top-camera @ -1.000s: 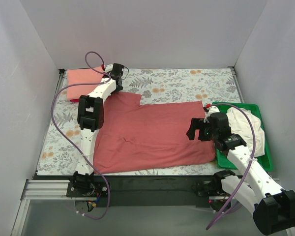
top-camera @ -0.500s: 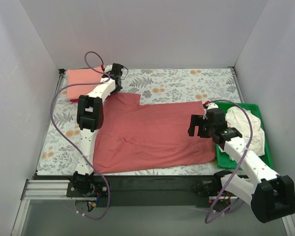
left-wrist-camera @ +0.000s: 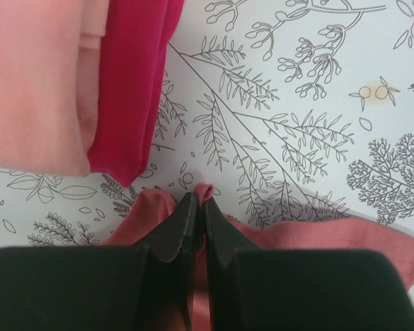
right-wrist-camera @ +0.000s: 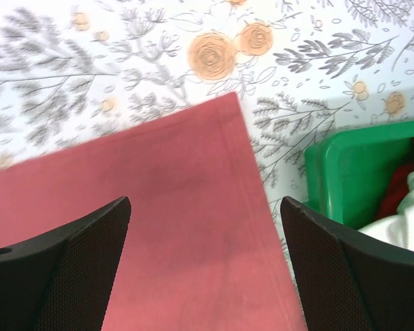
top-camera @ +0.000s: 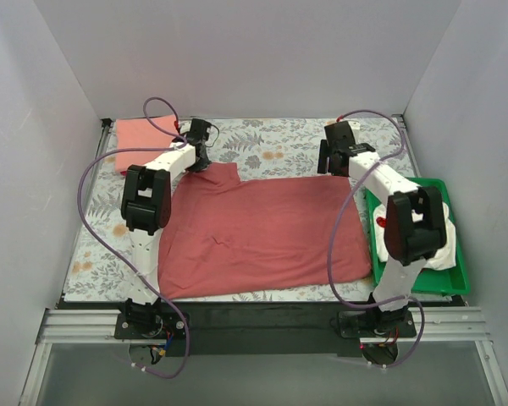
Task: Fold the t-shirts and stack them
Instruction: Fold the tshirt
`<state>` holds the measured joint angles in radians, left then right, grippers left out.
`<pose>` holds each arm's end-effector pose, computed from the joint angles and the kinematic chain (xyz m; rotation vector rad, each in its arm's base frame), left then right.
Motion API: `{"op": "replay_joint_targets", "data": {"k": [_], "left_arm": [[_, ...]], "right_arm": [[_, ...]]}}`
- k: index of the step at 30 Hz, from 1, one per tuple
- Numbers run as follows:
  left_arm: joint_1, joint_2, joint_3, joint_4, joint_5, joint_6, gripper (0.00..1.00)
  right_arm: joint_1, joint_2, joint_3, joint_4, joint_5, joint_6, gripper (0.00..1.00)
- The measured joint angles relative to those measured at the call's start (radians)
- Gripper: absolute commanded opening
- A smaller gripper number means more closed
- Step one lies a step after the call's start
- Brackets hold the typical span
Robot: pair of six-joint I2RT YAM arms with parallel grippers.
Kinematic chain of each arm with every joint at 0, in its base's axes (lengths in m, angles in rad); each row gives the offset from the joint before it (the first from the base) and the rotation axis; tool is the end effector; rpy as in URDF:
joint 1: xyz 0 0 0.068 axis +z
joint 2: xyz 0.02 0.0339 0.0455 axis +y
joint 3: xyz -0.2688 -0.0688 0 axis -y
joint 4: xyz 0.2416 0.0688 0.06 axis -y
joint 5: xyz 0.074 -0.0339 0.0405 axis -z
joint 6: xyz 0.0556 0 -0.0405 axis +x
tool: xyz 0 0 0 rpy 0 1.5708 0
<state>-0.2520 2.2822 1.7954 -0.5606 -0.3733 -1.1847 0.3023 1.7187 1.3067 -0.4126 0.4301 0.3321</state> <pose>0.4892 -0.1050 0.1482 -1.2409 2.1830 -0.0855 0.3788 0.0938 0.2462 0.2310 2.2979 -0.1966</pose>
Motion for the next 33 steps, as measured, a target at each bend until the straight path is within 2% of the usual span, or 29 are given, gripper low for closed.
{"op": "replay_joint_targets", "data": {"k": [6,11,16,24,33], "left_arm": [[-0.001,-0.026,-0.05,0.031,0.008,0.008,0.0],[-0.001,-0.028,-0.055,0.048,0.026,0.01,0.0],[-0.001,-0.038,-0.077,0.067,0.028,0.014,0.0],[-0.001,-0.052,-0.106,0.09,0.038,0.021,0.0],[-0.001,-0.065,-0.12,0.098,0.05,0.034,0.0]], "right_arm": [[-0.002,0.323,0.299,-0.106,0.143,-0.022,0.94],[-0.002,0.442,0.392,-0.15,0.177,-0.026,0.92],[-0.002,0.463,0.393,-0.182,0.192,-0.023,0.91],[-0.001,0.461,0.364,-0.182,0.207,-0.014,0.81],[-0.005,0.489,0.417,-0.2,0.186,0.005,0.81]]}}
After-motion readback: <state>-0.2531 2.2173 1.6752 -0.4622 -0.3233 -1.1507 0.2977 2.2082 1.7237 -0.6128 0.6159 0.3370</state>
